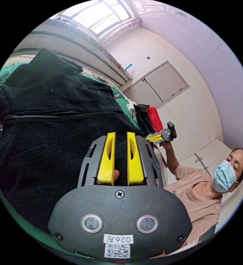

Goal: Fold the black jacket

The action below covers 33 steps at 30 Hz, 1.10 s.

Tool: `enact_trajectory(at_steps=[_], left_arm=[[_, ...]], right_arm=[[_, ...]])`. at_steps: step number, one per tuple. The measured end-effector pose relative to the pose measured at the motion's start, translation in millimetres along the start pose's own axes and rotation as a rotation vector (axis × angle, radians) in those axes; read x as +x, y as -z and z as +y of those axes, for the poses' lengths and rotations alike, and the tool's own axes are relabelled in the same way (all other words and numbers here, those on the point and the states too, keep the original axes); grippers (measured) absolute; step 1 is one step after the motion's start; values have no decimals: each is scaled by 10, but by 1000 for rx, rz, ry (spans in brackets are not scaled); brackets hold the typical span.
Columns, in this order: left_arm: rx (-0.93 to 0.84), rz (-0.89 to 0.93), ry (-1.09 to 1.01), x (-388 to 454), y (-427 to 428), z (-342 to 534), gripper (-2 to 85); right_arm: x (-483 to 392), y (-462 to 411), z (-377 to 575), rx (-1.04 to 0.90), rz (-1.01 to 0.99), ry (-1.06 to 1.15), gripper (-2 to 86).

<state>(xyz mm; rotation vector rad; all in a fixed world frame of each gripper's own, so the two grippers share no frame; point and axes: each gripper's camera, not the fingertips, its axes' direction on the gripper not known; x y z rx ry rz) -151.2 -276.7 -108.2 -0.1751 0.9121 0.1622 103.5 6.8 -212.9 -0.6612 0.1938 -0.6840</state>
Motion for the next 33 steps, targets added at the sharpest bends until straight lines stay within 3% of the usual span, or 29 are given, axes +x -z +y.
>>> enact_trajectory(at_steps=[4,5,8,10,13,16,18,20,22,24,29,31,33], left_arm=[[-396,-320,-5,49,-504,65,34],[-528,-292,-11,-11,-703,147,13],[-456,-178,5,-78,-611,218,-6],[-444,-115,14,-103,-539,259,-8],[-283,-112,-20,-22,-220,335,-9],[-112,-158,-57,58,-59,381,-10],[-179,-191,-43,24,-249,389,-10],[-385,-226,-52,-45,-622,427,-9],[-358,-174,-47,-57,-571,458,-9],[-322,-115,-4,-115,-511,526,-9],[-98,-135,-21,55,-123,764,-9],[6,-143,-47,150,46,843,-9],[118,-174,-57,246,211,940,-10]], right_arm=[[19,73,189,27,23,-58,-15],[89,-1,241,26,-23,-84,-15],[307,-344,312,-12,-250,-140,-13],[440,-360,422,51,-382,-189,-12],[526,-291,711,141,-503,-254,-6],[495,-192,996,166,-368,-378,-7],[399,-81,1071,249,-289,-432,-8],[146,5,968,317,-232,-394,-9],[-70,-9,788,313,-174,-345,-9],[-242,-99,561,245,-56,-315,-10],[-276,-656,224,-218,606,-380,-11],[-244,-706,394,-248,765,-456,-10],[-323,-541,628,-113,760,-556,-10]])
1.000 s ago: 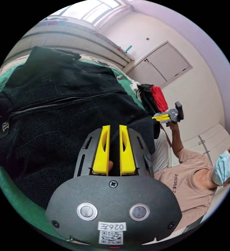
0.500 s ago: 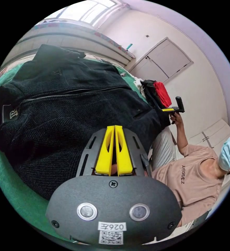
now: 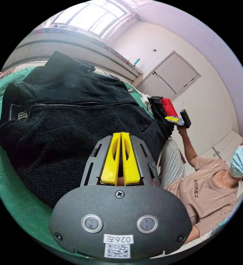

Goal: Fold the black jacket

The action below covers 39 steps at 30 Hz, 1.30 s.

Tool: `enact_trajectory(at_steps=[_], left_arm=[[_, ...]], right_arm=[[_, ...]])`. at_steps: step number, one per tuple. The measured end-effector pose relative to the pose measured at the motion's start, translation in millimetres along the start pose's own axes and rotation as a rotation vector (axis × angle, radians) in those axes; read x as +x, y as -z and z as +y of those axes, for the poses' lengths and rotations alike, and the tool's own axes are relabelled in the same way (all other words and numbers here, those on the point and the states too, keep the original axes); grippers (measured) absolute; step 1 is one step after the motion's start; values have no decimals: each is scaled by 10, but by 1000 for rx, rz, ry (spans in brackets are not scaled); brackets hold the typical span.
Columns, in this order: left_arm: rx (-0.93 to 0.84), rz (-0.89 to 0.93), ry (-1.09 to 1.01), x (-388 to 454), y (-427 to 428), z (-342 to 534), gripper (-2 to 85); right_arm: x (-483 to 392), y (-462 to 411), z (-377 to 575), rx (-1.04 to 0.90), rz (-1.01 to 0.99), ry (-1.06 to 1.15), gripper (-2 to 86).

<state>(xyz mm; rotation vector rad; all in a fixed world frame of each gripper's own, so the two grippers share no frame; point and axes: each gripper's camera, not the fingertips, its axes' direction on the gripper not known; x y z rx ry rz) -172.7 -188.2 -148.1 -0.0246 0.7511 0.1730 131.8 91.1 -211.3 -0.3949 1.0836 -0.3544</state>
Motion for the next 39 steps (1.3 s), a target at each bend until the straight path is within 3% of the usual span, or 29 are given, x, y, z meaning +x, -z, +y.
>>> enact_trajectory(at_steps=[3,5,8,9,10,12,14,15,20,26,31,39], left_arm=[[196,-185,-14,241,324,148,-9],[416,-304,-103,614,622,299,-8],[758,-287,-378,1153,921,515,2],[820,-249,-416,1222,967,541,5],[906,-141,-448,1275,1039,531,65],[952,19,-445,1227,1101,395,106],[783,31,-484,1183,1105,75,5],[724,-3,-467,1165,1087,-19,3],[297,-578,-316,823,536,-631,23],[-108,-845,-123,-37,-123,-1046,152],[-162,-737,201,-832,-103,-1283,174],[-45,-458,358,-1224,382,-1411,196]], right_arm=[[269,387,510,316,-352,-139,-9],[450,715,1024,708,-482,-298,-9],[533,907,1554,1159,-518,-537,-9],[528,914,1592,1218,-526,-564,-10],[511,916,1568,1274,-556,-564,-10],[471,903,1326,1232,-605,-447,-10],[401,846,881,1086,-650,-309,-10],[399,816,771,1046,-668,-317,-10],[312,462,-263,763,-818,-210,0],[-213,79,-1142,542,-692,81,27],[-565,-168,-1543,465,-517,243,34],[-809,-312,-1852,419,-388,490,80]])
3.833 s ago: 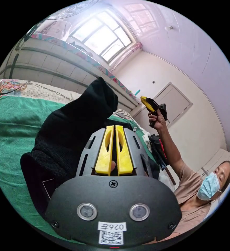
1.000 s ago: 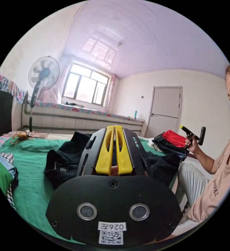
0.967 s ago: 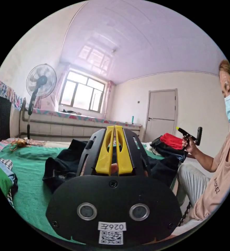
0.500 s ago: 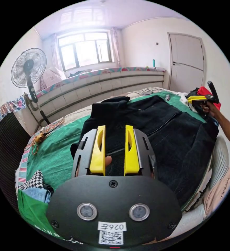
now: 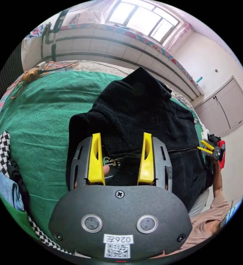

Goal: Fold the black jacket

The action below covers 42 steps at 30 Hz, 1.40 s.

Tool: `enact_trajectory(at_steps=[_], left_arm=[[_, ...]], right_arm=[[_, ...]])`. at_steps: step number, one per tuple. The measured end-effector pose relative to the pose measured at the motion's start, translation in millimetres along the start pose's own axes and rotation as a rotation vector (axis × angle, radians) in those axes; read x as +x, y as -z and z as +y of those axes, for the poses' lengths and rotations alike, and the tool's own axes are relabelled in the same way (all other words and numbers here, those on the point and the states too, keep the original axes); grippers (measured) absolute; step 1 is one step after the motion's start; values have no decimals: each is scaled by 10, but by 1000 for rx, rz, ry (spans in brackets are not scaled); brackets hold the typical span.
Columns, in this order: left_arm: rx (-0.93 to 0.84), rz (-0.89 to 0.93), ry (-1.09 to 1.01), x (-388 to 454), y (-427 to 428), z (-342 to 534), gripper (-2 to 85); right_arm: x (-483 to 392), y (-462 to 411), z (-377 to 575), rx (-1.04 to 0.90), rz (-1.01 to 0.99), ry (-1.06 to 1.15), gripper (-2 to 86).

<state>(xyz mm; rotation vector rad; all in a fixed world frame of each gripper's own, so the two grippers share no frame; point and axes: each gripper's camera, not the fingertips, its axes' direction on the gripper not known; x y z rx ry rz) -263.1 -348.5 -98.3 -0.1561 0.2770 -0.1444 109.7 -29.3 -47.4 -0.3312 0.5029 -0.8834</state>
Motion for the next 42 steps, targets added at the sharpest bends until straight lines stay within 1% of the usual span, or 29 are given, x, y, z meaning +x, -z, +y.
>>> enact_trajectory(at_steps=[2,4,6,9,13,15,16,18,19,21,22,23,24,26,28,29,30,31,32,33,34,35,36,37,39,42], left_arm=[[-59,3,15,-148,46,-64,184],[-67,13,24,-220,64,-125,171],[-93,43,30,-257,53,-222,170],[-136,6,9,-217,57,-402,177],[-124,25,26,-275,119,-590,179],[-143,-24,28,-316,96,-635,159],[-152,-80,-2,-301,108,-655,128],[-186,-34,-80,-262,156,-703,57],[-161,12,-100,-264,245,-741,25],[-85,112,-126,-293,425,-857,13],[-11,178,-106,-341,578,-957,8],[77,251,-87,-385,734,-1052,5],[122,281,-75,-404,811,-1091,4],[227,356,-69,-451,1054,-1181,1],[215,348,-103,-498,1142,-1149,0],[161,306,-121,-563,1119,-1091,0],[123,276,-120,-612,1079,-1054,0],[39,221,-99,-739,952,-965,-1],[-49,232,-70,-881,766,-870,-1],[-87,260,-47,-950,657,-821,-1],[-118,298,-4,-1047,481,-726,0],[-117,303,19,-1101,380,-657,0],[-102,307,26,-1124,367,-632,0],[-76,341,36,-1172,392,-609,-1],[-49,383,33,-1240,529,-603,-2],[80,281,23,-1305,969,-539,-7]], right_arm=[[43,50,3,1,11,36,87],[67,40,-3,0,16,63,90],[112,-21,-53,-9,40,54,91],[173,-130,-197,-20,56,34,87],[243,-137,-335,26,104,-16,80],[299,-140,-364,38,107,-38,78],[337,-147,-375,46,106,-50,77],[397,-184,-396,38,98,-68,55],[432,-213,-424,16,116,-73,28],[475,-222,-501,-35,201,-50,6],[554,-176,-583,-55,225,-42,0],[683,-75,-673,-44,238,-35,-4],[769,-4,-724,-28,252,-44,-4],[1150,415,-915,82,340,-134,-6],[1283,755,-947,189,392,-145,-7],[1264,870,-911,211,405,-102,-7],[1238,884,-876,211,394,-83,-7],[1158,811,-781,184,329,-34,-6],[1062,613,-684,113,233,23,-5],[1008,476,-639,63,182,57,-5],[909,208,-567,-28,88,109,-4],[854,-22,-537,-110,37,117,-1],[845,-96,-531,-131,42,105,0],[863,-108,-527,-111,66,78,3],[956,-33,-508,-108,35,53,13],[1208,228,-330,-119,-81,52,43]])
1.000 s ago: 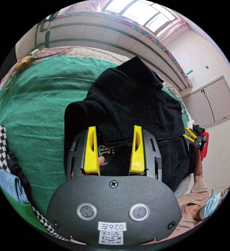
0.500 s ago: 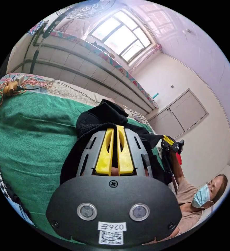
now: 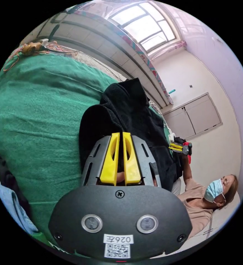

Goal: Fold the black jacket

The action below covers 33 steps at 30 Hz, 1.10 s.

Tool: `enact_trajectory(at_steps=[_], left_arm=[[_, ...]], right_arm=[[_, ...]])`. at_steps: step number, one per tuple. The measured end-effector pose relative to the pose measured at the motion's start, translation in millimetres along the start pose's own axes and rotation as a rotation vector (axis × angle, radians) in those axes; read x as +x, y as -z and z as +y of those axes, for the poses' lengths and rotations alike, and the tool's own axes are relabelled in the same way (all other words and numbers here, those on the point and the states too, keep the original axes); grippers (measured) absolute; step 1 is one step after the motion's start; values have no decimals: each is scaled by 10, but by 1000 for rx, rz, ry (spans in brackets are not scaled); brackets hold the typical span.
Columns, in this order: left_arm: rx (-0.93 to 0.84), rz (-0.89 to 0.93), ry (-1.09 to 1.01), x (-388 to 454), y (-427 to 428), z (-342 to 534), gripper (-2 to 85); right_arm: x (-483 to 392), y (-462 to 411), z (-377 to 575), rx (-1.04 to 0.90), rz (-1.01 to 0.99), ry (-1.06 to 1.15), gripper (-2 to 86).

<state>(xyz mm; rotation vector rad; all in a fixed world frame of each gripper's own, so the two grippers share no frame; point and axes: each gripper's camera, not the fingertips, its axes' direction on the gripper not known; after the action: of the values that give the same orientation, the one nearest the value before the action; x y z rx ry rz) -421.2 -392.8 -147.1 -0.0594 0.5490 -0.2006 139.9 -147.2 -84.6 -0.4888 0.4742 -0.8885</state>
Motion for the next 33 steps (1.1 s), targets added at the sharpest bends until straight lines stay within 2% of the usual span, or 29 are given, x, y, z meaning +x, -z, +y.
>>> enact_trajectory(at_steps=[2,4,5,8,10,12,13,14,15,17,19,21,22,23,24,26,28,30,33], left_arm=[[150,-129,-52,235,234,-3,-9],[191,-118,-127,523,122,-105,-9],[156,-63,-202,756,-105,-211,-10],[16,38,-378,1398,-939,-380,-10],[-57,-31,-490,1732,-1495,-376,-10],[-295,-282,-576,1877,-2138,-338,-9],[-476,-429,-597,1845,-2487,-280,-9],[-405,-397,-592,1872,-2392,-268,-8],[-409,-372,-559,1871,-2339,-291,-8],[-308,-142,-546,1965,-2104,-294,-9],[-226,-54,-580,2133,-2090,-255,-9],[-224,-115,-670,2329,-2369,-188,-10],[-298,-277,-725,2369,-2749,-153,-10],[-426,-405,-732,2294,-3167,-127,-9],[-364,-377,-708,2283,-3156,-138,-9],[-446,-243,-538,2162,-3040,-267,-8],[-420,-182,-536,2071,-2733,-140,-8],[-339,-212,-549,1964,-2299,108,-6],[-167,-331,-480,1652,-1580,633,12]], right_arm=[[316,294,248,130,-133,-80,72],[619,436,354,265,-172,-213,58],[805,457,339,337,-209,-293,44],[1017,264,19,400,-346,-346,22],[962,69,-251,392,-383,-340,9],[783,-185,-564,288,-341,-282,-4],[607,-388,-761,122,-213,-204,-8],[507,-284,-801,163,-88,-161,-10],[484,-229,-819,146,-40,-140,-11],[490,-92,-791,102,118,-118,-13],[577,0,-732,167,164,-175,-13],[720,14,-724,241,111,-265,-13],[803,-81,-751,276,24,-279,-13],[886,-333,-828,221,-8,-264,-13],[944,-533,-885,118,11,-282,-13],[1174,-552,-835,109,-48,-400,-12],[1235,-352,-676,105,-73,-416,-12],[1206,-50,-323,190,-92,-440,-11],[1122,294,497,329,-235,-546,2]])
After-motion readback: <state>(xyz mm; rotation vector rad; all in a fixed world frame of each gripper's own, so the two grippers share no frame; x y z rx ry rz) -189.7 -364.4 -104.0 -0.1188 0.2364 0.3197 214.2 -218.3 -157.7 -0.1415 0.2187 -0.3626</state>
